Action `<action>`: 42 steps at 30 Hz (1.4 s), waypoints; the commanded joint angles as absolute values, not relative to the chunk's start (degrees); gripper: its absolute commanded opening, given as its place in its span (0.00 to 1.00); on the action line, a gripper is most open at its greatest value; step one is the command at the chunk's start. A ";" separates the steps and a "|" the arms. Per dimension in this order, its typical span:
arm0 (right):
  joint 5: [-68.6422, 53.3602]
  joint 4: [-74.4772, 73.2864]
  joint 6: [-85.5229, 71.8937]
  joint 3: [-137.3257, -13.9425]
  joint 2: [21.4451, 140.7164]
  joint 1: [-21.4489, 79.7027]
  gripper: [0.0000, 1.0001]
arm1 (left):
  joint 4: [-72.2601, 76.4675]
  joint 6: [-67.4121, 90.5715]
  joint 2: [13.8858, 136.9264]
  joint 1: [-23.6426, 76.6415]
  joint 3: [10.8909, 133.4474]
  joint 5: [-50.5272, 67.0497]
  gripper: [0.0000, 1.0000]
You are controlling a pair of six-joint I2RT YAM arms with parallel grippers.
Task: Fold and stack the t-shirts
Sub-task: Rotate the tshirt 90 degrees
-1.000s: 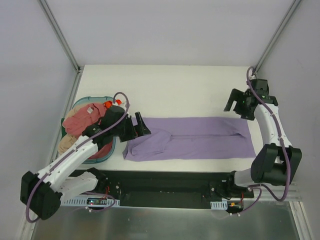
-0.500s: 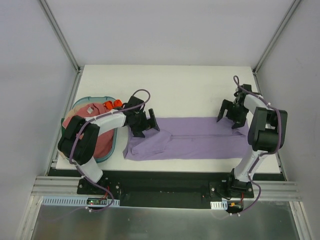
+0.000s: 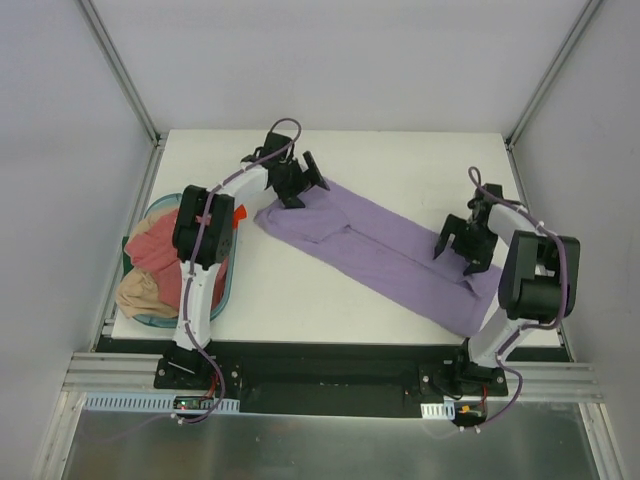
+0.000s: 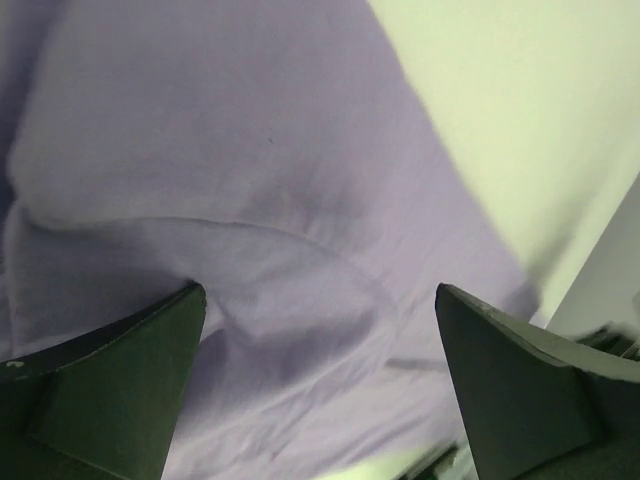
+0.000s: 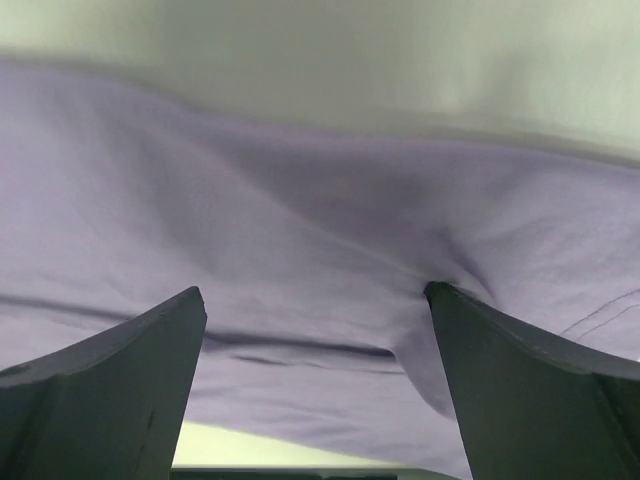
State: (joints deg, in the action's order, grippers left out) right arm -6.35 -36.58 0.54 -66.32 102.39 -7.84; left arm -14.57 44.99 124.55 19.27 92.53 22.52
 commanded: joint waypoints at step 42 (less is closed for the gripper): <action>-5.38 -31.63 -16.61 -52.12 70.68 48.60 0.96 | 7.83 60.33 146.80 18.81 141.51 21.09 0.99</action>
State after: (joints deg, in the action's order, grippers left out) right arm -10.46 -31.11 -16.67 -50.15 77.06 48.42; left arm 9.41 73.82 161.99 19.40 142.85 18.28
